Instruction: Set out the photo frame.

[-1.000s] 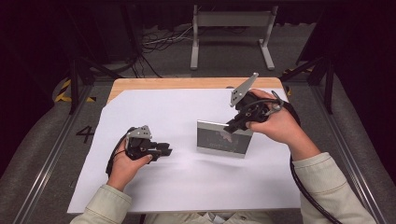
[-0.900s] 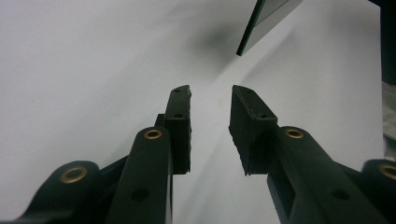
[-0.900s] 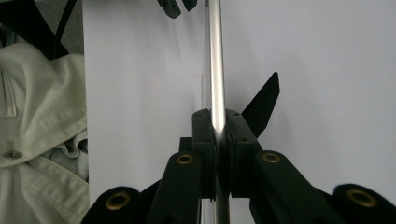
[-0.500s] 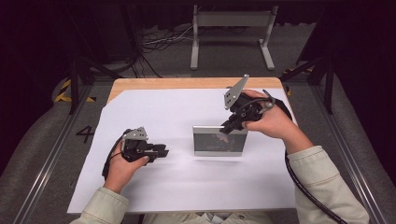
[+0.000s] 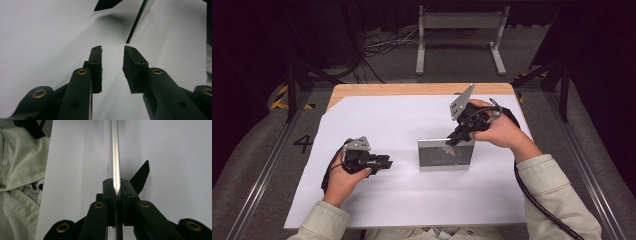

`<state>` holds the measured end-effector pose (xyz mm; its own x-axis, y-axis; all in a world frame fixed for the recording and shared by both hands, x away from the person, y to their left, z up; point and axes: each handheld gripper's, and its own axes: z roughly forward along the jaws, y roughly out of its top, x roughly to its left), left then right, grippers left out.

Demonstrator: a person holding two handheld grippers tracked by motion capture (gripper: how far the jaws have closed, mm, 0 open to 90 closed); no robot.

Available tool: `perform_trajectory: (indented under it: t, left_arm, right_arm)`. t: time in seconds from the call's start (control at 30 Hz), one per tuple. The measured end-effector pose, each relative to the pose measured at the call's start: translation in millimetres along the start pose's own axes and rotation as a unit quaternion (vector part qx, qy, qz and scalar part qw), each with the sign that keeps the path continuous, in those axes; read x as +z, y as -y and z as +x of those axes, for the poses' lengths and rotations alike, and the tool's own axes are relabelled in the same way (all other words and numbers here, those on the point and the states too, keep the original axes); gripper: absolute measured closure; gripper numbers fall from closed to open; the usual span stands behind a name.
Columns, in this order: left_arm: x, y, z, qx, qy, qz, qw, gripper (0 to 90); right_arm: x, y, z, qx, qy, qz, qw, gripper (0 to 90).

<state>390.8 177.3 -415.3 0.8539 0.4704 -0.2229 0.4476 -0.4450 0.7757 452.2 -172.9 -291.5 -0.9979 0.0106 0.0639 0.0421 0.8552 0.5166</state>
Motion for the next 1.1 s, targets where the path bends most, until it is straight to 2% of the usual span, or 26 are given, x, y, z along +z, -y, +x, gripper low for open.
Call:
perform_trajectory:
  t: [0.13, 0.3, 0.4, 0.5, 0.6, 0.63, 0.8, 0.97, 1.1]
  left_arm:
    - [0.3, -0.1, -0.2, 0.001, 0.001, 0.001, 1.0000, 69.4]
    - [0.8, -0.2, -0.6, -0.001, 0.002, 0.002, 1.0000, 69.3]
    - [1.3, -0.5, -0.3, 0.000, 0.002, 0.000, 1.0000, 69.2]
    - [2.0, -0.8, 0.0, 0.001, 0.003, 0.001, 1.0000, 69.2]
    - [2.3, -0.9, -0.1, -0.001, 0.005, 0.001, 1.0000, 69.1]
    - [2.3, -0.9, -0.1, -0.001, 0.005, 0.000, 1.0000, 69.1]
    - [2.0, -1.5, 0.0, 0.002, 0.002, 0.000, 1.0000, 68.6]
    - [1.8, -2.7, -2.2, 0.002, 0.001, -0.004, 1.0000, 64.8]
    - [0.0, -2.9, -4.2, 0.007, -0.005, -0.008, 0.9999, 62.2]
  right_arm:
    - [0.5, 3.0, -2.9, 0.007, -0.002, -0.002, 1.0000, 84.4]
    - [0.4, 4.6, -5.3, -0.003, 0.010, -0.001, 0.9999, 82.7]
    - [0.5, 4.8, -6.2, -0.006, 0.022, -0.001, 0.9997, 81.2]
    - [1.2, 5.8, -6.8, -0.013, 0.044, -0.004, 0.9989, 78.8]
    - [0.9, 6.9, -7.2, -0.011, 0.051, -0.009, 0.9986, 78.2]
    - [0.1, 7.0, -6.8, -0.009, 0.056, -0.012, 0.9983, 77.0]
    - [-7.8, 7.9, -6.1, -0.007, 0.092, -0.038, 0.9950, 59.9]
    - [-15.3, 13.8, -2.9, 0.009, 0.102, -0.063, 0.9927, 50.3]
    - [-20.9, 19.0, 1.5, 0.019, 0.104, -0.080, 0.9911, 47.2]
